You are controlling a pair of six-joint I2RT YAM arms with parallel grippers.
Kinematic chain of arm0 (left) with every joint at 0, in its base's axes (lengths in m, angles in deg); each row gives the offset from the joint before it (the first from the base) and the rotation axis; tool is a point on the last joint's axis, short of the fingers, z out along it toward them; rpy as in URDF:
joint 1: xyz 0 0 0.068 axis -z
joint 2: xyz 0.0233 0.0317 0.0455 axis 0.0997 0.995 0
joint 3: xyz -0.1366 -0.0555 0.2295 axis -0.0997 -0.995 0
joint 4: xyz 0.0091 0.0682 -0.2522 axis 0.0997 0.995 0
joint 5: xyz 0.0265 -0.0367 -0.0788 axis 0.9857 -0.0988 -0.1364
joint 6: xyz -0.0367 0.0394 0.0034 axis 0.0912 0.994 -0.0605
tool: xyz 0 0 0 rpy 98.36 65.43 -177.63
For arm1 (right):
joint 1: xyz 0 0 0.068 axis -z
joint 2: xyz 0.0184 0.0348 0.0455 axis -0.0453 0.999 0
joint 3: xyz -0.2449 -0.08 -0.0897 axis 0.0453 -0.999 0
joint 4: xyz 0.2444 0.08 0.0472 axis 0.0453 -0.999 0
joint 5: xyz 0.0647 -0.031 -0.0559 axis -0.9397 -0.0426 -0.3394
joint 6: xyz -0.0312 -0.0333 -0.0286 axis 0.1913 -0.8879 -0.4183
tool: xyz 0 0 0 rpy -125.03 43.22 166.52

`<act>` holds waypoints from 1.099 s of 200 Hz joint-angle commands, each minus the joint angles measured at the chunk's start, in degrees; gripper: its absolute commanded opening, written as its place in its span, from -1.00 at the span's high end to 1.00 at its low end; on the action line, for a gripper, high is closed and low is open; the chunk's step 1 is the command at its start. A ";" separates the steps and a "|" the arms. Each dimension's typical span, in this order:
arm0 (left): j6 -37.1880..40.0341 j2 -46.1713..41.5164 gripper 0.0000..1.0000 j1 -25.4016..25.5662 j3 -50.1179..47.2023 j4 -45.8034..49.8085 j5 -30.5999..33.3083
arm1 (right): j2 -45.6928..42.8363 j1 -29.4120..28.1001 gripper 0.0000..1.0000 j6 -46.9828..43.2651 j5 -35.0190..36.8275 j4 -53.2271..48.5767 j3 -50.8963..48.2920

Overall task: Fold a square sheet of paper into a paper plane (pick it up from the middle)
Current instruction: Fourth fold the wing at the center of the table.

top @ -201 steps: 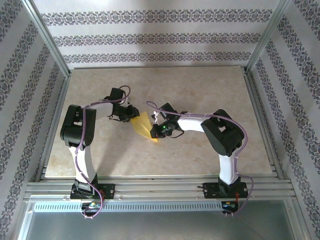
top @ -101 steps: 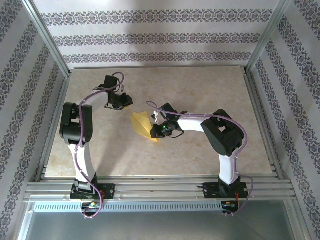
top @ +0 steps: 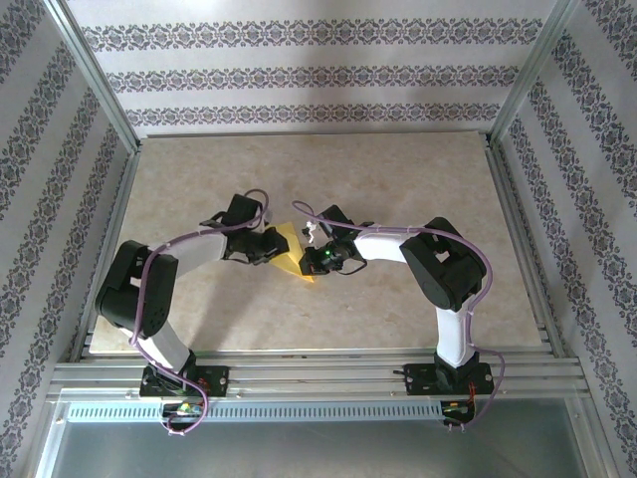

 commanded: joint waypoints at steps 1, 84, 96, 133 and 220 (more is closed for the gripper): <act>-4.48 1.81 0.66 1.78 0.21 -5.87 -1.04 | 4.30 0.55 0.91 0.26 4.37 -7.59 -2.43; -2.52 9.58 0.67 2.49 4.92 -6.84 -4.01 | 4.37 0.38 0.91 0.44 4.37 -7.75 -2.47; -1.55 9.94 0.67 2.34 5.52 -5.16 -2.61 | 4.37 0.41 0.91 0.44 4.53 -7.75 -2.62; 1.83 10.53 0.68 0.37 5.57 -1.00 1.33 | 4.24 0.46 0.91 0.50 4.72 -7.79 -3.04; 9.23 14.47 0.67 -7.13 10.68 4.07 1.82 | 3.73 0.72 0.91 0.19 4.74 -8.03 -3.13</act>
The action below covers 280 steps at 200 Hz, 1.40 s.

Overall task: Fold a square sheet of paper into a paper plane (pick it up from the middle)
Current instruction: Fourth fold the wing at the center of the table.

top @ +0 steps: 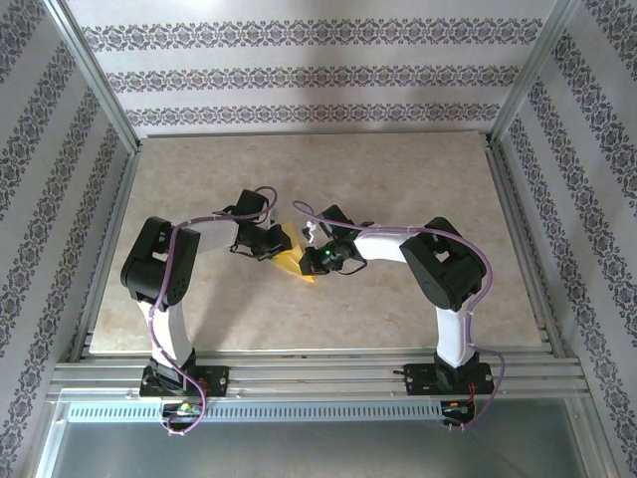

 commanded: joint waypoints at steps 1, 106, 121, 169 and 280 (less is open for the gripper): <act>3.87 1.71 0.67 -4.06 2.13 3.07 3.10 | 3.70 0.73 0.91 0.03 4.75 -7.99 -3.11; 8.52 8.56 0.69 -9.81 7.76 7.54 3.12 | 0.71 1.00 0.88 -0.16 -0.26 -5.21 -1.90; 8.81 8.06 0.70 -9.79 6.42 7.46 3.24 | -2.08 0.79 0.86 0.16 -2.76 -3.40 -0.30; 9.97 6.87 0.70 -9.79 5.53 8.41 3.10 | -3.85 -0.29 0.85 -0.06 -1.41 -1.63 5.73; 9.45 7.57 0.70 -9.79 5.36 8.64 3.23 | 9.15 -1.89 0.94 -1.99 3.29 -10.83 18.57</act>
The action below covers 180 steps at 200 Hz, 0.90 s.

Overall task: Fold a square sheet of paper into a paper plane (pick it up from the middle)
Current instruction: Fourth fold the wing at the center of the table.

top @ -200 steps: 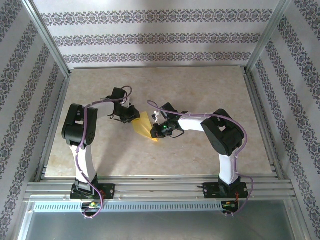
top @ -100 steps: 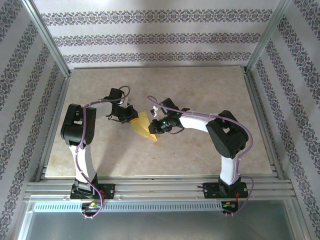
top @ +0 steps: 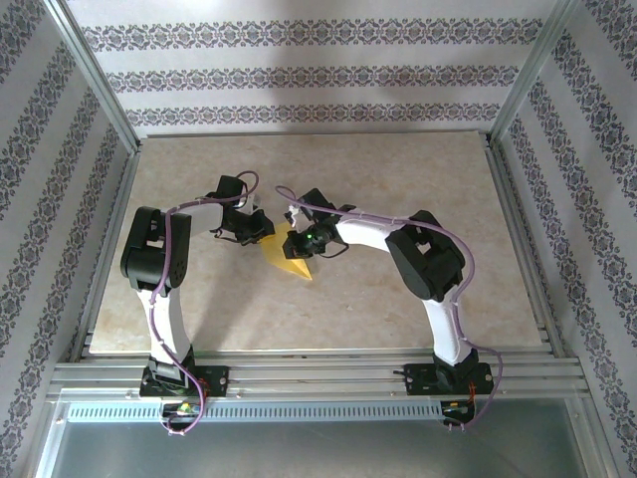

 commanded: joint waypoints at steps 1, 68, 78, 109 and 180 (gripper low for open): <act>1.30 2.00 0.70 -1.22 -2.31 3.52 6.13 | 1.09 -0.33 0.94 -1.32 1.30 -3.29 1.28; 1.36 2.32 0.69 -1.22 -2.40 4.07 6.98 | -2.62 0.74 0.95 -1.42 -0.48 -1.62 -8.59; 1.33 2.34 0.69 -1.22 -2.35 4.07 7.05 | -3.58 0.96 0.95 -1.40 -0.97 -0.76 -10.14; 1.54 2.53 0.69 -1.22 -2.04 4.23 6.95 | -7.88 1.25 0.95 -1.55 -3.30 2.25 -16.04; 0.10 -1.66 0.62 -0.46 0.38 3.69 1.88 | -21.54 2.47 0.84 -1.50 -0.55 10.39 -25.01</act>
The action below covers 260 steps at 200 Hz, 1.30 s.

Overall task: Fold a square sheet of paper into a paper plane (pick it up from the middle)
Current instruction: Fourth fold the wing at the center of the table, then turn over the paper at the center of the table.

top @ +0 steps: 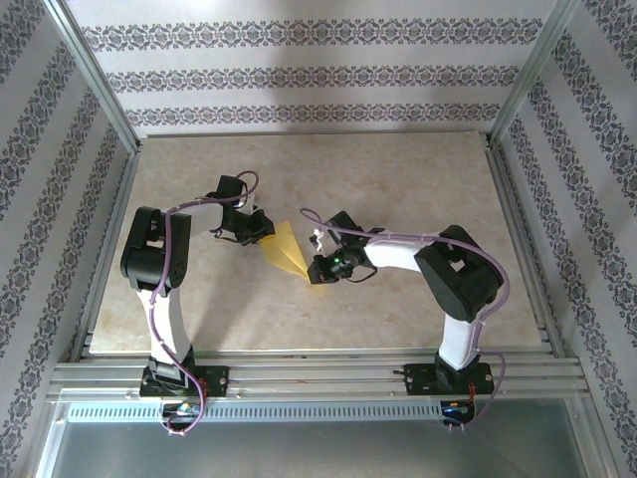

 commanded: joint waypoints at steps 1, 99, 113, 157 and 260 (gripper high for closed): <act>0.02 -1.56 0.61 -0.40 0.38 3.62 1.94 | -5.63 0.92 0.84 -0.38 1.98 4.87 -0.97; -21.26 -24.46 -0.06 3.23 -19.73 -15.99 4.06 | 0.00 3.07 0.21 6.58 3.24 11.12 5.57; -24.69 -24.49 -0.07 4.41 -23.46 -21.93 4.31 | 1.70 3.09 0.21 6.86 3.00 11.14 7.23; -30.44 -19.26 -0.06 5.70 -25.63 -29.40 4.28 | 6.65 2.90 0.31 6.75 4.61 8.06 12.55; -33.22 -13.76 0.14 5.98 -22.34 -29.17 4.51 | 12.13 2.43 0.45 5.26 5.18 2.60 16.83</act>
